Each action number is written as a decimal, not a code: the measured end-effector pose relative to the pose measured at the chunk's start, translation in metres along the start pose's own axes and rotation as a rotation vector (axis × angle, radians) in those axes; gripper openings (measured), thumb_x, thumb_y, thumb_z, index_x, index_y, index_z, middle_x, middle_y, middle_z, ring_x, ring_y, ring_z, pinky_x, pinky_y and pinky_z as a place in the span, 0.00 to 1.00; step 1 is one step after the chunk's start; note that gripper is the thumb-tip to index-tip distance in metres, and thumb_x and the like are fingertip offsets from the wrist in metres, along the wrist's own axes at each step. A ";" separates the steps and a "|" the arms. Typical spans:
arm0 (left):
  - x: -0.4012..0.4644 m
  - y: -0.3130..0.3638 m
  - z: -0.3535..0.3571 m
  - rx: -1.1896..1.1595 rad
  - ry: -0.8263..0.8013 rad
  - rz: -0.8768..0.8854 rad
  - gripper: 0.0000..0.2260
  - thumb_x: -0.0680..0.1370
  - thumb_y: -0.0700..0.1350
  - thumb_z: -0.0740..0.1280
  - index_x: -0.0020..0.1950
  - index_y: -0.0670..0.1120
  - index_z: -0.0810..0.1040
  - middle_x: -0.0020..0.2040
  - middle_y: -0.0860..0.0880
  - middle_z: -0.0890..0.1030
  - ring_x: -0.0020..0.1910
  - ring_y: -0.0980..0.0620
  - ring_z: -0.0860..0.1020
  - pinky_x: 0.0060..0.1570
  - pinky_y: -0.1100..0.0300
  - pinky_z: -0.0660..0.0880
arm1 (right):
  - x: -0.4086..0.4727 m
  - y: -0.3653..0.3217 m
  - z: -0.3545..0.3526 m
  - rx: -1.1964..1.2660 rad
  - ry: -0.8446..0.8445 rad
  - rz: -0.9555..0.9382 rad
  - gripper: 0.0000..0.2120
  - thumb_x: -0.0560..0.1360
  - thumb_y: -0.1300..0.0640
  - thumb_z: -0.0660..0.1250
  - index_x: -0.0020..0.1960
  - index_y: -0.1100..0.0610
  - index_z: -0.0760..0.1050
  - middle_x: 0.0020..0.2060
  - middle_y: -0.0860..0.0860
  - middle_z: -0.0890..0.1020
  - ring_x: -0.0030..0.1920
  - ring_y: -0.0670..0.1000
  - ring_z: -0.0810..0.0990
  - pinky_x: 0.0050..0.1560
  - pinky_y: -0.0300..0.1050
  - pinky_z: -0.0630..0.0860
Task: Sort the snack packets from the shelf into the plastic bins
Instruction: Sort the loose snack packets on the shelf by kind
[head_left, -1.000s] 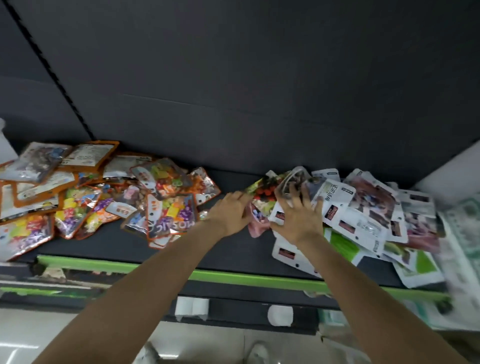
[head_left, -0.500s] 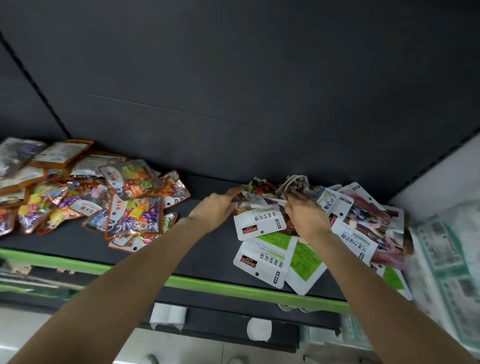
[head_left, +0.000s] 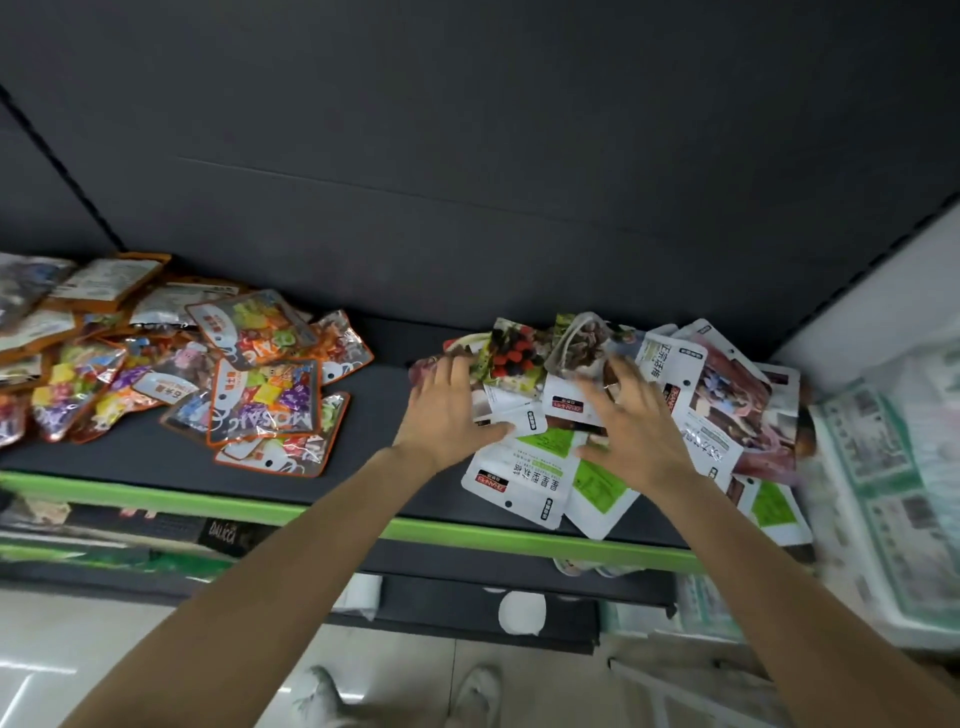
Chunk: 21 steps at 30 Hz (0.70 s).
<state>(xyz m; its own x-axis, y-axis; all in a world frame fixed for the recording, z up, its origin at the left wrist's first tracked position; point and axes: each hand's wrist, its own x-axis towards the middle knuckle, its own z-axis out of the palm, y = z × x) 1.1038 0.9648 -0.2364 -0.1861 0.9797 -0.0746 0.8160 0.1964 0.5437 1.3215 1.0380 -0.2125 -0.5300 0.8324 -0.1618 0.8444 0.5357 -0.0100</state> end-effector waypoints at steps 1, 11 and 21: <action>-0.002 0.006 0.006 0.037 -0.037 0.019 0.47 0.67 0.65 0.71 0.75 0.46 0.52 0.75 0.45 0.57 0.74 0.44 0.56 0.72 0.45 0.57 | -0.005 0.002 0.001 0.006 0.036 0.026 0.43 0.72 0.41 0.69 0.77 0.44 0.46 0.76 0.55 0.43 0.76 0.56 0.41 0.76 0.58 0.45; -0.012 0.044 0.055 0.489 -0.430 0.094 0.59 0.64 0.69 0.70 0.76 0.45 0.35 0.73 0.35 0.30 0.72 0.32 0.34 0.70 0.32 0.42 | -0.052 0.027 0.016 -0.171 -0.128 0.023 0.57 0.67 0.46 0.75 0.76 0.46 0.32 0.75 0.53 0.34 0.75 0.54 0.33 0.73 0.59 0.39; 0.000 0.034 0.010 0.134 -0.326 0.263 0.21 0.78 0.44 0.65 0.71 0.46 0.69 0.65 0.40 0.73 0.62 0.41 0.72 0.63 0.50 0.70 | -0.028 0.023 -0.007 -0.021 0.139 0.050 0.15 0.79 0.47 0.59 0.64 0.45 0.76 0.70 0.50 0.71 0.69 0.51 0.70 0.73 0.55 0.50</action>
<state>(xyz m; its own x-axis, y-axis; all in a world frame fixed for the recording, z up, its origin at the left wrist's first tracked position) 1.1372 0.9722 -0.2265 0.2022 0.9543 -0.2200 0.8805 -0.0788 0.4675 1.3553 1.0278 -0.2018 -0.4941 0.8691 -0.0237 0.8690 0.4945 0.0157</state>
